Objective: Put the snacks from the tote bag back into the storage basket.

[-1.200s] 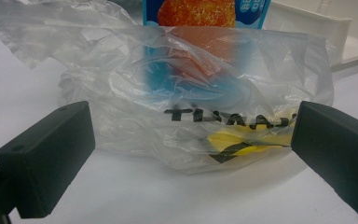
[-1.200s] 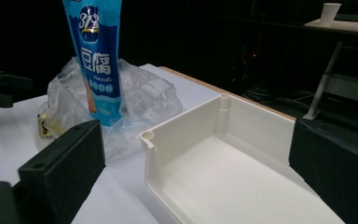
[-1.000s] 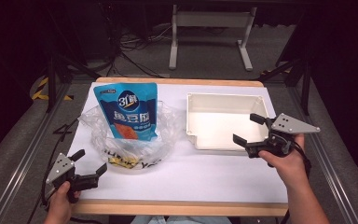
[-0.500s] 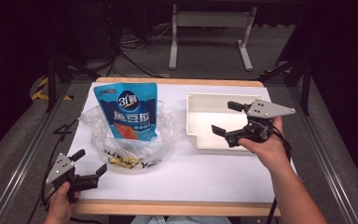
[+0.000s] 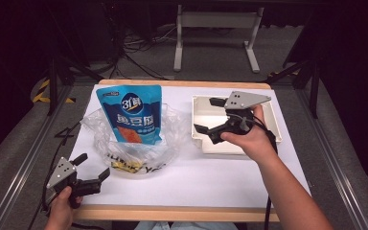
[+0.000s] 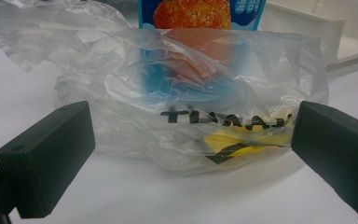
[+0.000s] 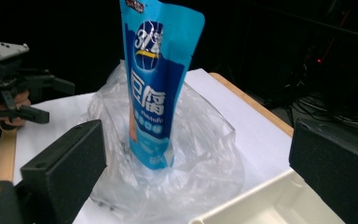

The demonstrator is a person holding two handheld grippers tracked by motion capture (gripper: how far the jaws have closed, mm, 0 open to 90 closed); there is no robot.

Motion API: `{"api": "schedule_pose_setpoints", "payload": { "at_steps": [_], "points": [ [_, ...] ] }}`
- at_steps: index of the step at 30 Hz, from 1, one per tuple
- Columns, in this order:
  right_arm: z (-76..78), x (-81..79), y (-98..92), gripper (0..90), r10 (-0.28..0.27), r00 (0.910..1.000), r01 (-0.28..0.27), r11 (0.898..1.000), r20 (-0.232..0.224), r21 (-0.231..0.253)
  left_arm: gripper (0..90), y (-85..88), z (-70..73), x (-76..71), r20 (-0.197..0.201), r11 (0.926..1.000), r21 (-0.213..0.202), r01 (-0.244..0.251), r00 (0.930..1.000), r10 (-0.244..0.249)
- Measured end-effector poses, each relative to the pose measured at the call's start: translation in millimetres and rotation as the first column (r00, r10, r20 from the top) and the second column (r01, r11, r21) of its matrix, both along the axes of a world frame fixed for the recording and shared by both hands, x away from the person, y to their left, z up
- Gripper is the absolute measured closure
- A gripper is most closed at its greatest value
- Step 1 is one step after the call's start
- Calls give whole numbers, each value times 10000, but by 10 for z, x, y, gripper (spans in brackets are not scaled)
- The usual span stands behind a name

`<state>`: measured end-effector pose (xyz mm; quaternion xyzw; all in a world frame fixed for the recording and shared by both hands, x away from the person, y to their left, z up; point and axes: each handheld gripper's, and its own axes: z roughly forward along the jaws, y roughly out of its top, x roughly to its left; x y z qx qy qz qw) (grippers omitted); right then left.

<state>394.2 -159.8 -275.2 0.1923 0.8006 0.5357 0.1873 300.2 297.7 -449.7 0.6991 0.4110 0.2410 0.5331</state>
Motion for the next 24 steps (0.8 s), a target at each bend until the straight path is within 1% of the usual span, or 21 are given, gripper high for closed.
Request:
{"api": "schedule_pose_setpoints", "payload": {
  "at_steps": [1,2,5,8,9,11,12,14,15,17,20,22,24],
  "points": [
    [1,26,51,45,42,10000,-42,10000,-23,48,2,1,0,0,6,10000,-13,-6,10000,6],
    [1,26,51,45,42,10000,-42,10000,-23,48,2,1,0,0,6,10000,-13,-6,10000,6],
    [1,88,178,44,187,9998,-187,9998,-110,-42,2,3,-1,1,60,9999,-99,-17,10000,17],
    [11,149,300,39,355,9992,-355,9994,-206,-1,2,6,-1,2,60,9999,-115,-21,10000,22],
    [11,149,300,39,355,9992,-355,9994,-206,-1,2,7,-2,3,51,9999,-121,-14,10000,15],
    [17,195,376,38,546,9976,-535,9982,-426,282,2,9,-4,3,40,9999,-110,-14,10000,14],
    [17,195,376,38,546,9976,-535,9982,-426,282,2,10,-4,2,39,9999,-111,-10,10000,11],
    [13,244,440,33,573,9973,-553,9975,-453,450,2,11,-2,0,47,9999,-138,-14,10000,14],
    [13,244,440,33,573,9973,-553,9975,-453,450,2,12,-2,-1,47,9999,-150,-18,10000,19],
    [-6,295,488,28,507,9978,-486,9976,-430,501,2,12,-2,-1,45,9999,-163,-21,10000,22],
    [-41,360,536,24,511,9971,-470,9963,-565,718,2,11,-3,2,48,9999,-156,-14,10000,15],
    [-85,419,593,22,774,9941,-697,9926,-755,992,2,10,-3,3,47,9999,-154,-4,10000,4],
    [-117,462,646,22,906,9928,-817,9906,-785,1097,2,10,-3,3,48,9999,-155,-2,10000,2]
  ]
}}
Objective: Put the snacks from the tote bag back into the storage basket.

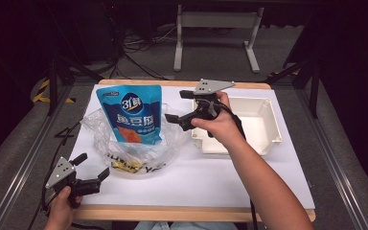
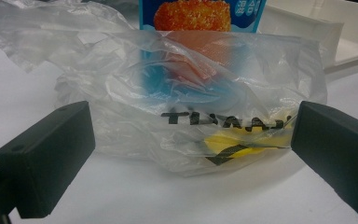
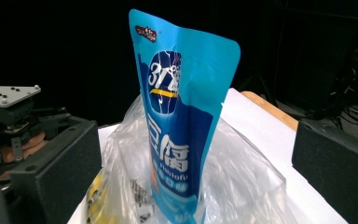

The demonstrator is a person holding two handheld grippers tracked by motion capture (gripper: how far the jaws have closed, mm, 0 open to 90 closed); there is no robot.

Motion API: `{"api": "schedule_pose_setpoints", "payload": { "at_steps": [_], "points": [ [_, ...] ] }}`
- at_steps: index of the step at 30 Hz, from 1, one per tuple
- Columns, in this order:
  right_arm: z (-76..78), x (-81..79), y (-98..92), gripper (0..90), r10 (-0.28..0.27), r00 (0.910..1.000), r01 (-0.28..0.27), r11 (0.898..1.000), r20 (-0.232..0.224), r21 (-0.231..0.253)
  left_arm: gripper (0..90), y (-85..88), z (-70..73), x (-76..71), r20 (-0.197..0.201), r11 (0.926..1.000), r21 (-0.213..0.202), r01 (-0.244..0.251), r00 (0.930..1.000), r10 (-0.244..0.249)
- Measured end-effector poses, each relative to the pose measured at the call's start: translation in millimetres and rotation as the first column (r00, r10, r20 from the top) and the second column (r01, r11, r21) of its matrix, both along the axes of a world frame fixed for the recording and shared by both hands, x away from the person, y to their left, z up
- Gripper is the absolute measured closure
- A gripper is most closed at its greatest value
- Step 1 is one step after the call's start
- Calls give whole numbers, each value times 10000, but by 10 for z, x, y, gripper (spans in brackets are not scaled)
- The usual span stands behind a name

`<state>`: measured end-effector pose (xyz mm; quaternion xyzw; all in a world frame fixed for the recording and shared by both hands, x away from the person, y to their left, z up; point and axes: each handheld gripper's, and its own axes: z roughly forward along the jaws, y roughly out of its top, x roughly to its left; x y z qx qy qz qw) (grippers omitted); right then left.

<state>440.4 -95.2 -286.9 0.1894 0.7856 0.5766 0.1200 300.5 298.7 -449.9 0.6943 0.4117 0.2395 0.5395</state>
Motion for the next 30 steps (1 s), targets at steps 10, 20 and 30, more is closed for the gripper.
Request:
{"api": "schedule_pose_setpoints", "payload": {
  "at_steps": [10,20,30],
  "points": [
    [-196,209,303,23,55,9982,-22,9984,-599,564,2,4,6,8,16,10000,-48,83,10000,-83],
    [-437,337,587,27,-19,9987,25,9999,-509,114,2,9,15,-3,97,9999,-117,91,9999,-89],
    [-700,386,805,42,-95,9995,92,9999,-316,-100,2,20,17,-8,106,9998,-139,112,9999,-111]
  ]
}}
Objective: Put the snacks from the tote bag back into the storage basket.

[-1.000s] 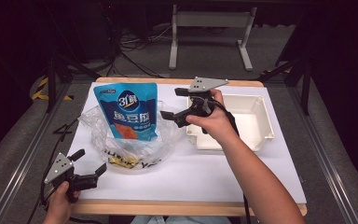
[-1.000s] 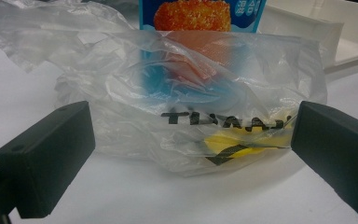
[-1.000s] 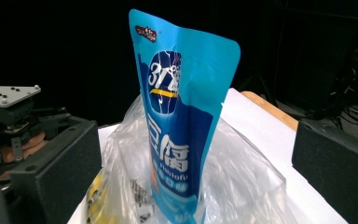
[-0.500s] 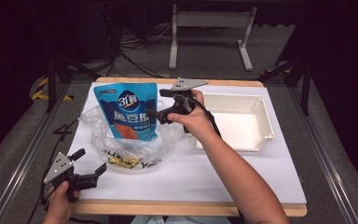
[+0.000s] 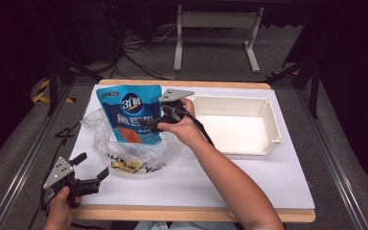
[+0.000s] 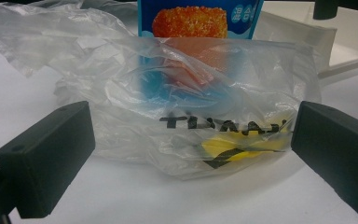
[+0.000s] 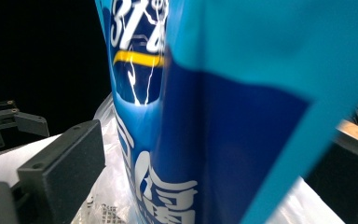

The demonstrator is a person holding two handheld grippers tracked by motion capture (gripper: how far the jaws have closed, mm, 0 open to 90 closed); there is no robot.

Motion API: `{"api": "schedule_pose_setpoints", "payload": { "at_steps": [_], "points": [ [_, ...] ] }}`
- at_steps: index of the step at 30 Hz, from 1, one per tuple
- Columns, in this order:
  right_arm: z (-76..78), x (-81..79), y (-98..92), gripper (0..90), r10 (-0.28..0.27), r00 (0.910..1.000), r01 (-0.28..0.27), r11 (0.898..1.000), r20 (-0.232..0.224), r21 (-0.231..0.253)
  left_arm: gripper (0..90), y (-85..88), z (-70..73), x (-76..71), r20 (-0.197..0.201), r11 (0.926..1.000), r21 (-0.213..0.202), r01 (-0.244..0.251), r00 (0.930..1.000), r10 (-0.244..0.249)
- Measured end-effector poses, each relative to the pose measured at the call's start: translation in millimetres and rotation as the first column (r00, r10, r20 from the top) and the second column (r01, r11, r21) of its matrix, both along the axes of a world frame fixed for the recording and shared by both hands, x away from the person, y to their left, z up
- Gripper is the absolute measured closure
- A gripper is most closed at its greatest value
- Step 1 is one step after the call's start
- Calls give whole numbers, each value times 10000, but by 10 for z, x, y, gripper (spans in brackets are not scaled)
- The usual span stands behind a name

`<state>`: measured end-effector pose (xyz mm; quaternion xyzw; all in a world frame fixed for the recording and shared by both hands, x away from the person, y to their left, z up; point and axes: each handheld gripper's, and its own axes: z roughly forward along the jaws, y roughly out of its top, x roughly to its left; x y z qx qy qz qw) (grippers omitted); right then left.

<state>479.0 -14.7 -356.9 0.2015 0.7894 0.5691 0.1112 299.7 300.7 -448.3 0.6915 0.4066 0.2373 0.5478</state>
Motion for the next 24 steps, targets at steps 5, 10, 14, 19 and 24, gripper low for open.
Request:
{"api": "schedule_pose_setpoints", "payload": {
  "at_steps": [5,10,14,19,24],
  "points": [
    [-108,-11,78,39,50,9996,-42,9996,279,-282,2,1,1,1,1,10000,-9,17,10000,-17],
    [-173,-14,136,38,76,9991,-67,9997,410,-220,2,-2,0,3,-4,10000,-21,4,10000,-4],
    [-229,-18,192,38,94,9989,-85,9998,465,-202,2,-2,1,1,-12,10000,-18,4,10000,-4],
    [-293,-23,243,38,99,9984,-73,9989,558,-466,2,6,-1,3,-23,10000,-44,5,10000,-5],
    [-346,-1,252,53,-38,9982,83,9971,593,-755,2,7,0,2,-27,10000,-53,29,10000,-29]
  ]
}}
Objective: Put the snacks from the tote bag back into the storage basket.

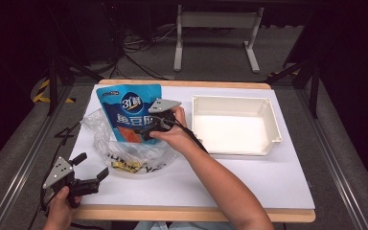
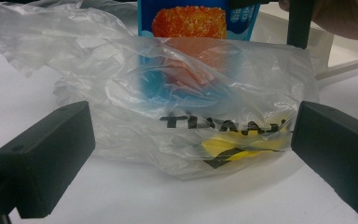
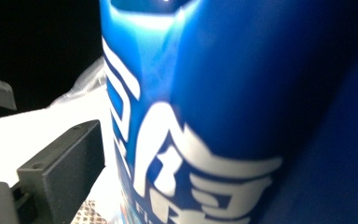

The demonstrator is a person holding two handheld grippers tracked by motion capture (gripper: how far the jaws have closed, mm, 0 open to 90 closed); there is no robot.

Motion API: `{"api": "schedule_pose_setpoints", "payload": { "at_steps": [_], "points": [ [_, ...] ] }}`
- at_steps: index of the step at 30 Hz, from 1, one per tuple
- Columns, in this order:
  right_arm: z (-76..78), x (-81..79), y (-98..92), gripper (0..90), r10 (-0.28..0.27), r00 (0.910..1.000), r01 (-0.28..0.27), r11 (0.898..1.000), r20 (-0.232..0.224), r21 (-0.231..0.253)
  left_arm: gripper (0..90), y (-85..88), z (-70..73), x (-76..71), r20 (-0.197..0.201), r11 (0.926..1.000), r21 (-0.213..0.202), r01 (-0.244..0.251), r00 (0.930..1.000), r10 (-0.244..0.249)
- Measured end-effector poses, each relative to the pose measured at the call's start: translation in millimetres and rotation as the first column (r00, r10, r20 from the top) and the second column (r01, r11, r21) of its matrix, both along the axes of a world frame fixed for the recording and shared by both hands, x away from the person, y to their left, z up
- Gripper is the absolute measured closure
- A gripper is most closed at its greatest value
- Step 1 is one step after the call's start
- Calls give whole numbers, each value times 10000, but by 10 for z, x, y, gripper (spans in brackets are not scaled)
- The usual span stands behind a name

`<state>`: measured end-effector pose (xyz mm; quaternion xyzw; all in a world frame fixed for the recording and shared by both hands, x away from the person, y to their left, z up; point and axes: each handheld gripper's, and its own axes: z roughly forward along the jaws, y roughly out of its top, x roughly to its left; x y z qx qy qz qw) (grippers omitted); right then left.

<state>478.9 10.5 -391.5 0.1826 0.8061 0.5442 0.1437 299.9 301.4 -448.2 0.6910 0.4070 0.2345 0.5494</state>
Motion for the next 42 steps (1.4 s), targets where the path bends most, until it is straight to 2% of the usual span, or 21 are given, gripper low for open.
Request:
{"api": "schedule_pose_setpoints", "payload": {
  "at_steps": [1,2,3,4,6,18,24,28,33,37,42],
  "points": [
    [-9,1,1,135,20,10000,-20,9999,-31,-122,2,0,0,1,-3,10000,-3,0,10000,0],
    [-13,7,-4,251,221,9997,-218,9987,63,-458,2,-1,0,2,-2,10000,-12,-2,10000,2],
    [-12,6,-3,328,414,9991,-417,9975,-71,-563,2,-2,0,4,-2,10000,-29,-1,10000,1],
    [-14,1,-1,419,823,9962,-839,9945,-277,-632,2,-2,-1,5,-11,10000,-30,-4,10000,4],
    [-13,-24,7,460,925,9955,-937,9922,-193,-819,2,-3,-2,7,-24,10000,-22,-11,10000,11],
    [-42,-4,-30,517,1050,9939,-1067,9928,-324,-547,2,-5,-6,5,-68,10000,-28,-44,10000,44],
    [-31,-8,-19,524,1038,9942,-1053,9924,-266,-643,2,-1,-9,10,-73,10000,-24,-35,10000,35],
    [-9,-12,-1,535,841,9956,-868,9940,-422,-670,2,3,-9,11,-85,10000,-37,-46,10000,46],
    [90,-23,54,543,855,9957,-890,9892,-343,-1168,2,13,-8,11,-136,10000,-34,-39,9999,38],
    [170,-14,54,545,895,9956,-921,9899,-284,-1081,2,17,-11,11,-128,10000,-43,-34,9999,33],
    [375,-42,40,545,1013,9948,-1018,9897,-100,-1002,2,14,-13,7,-22,9999,-97,-92,10000,92]
  ]
}}
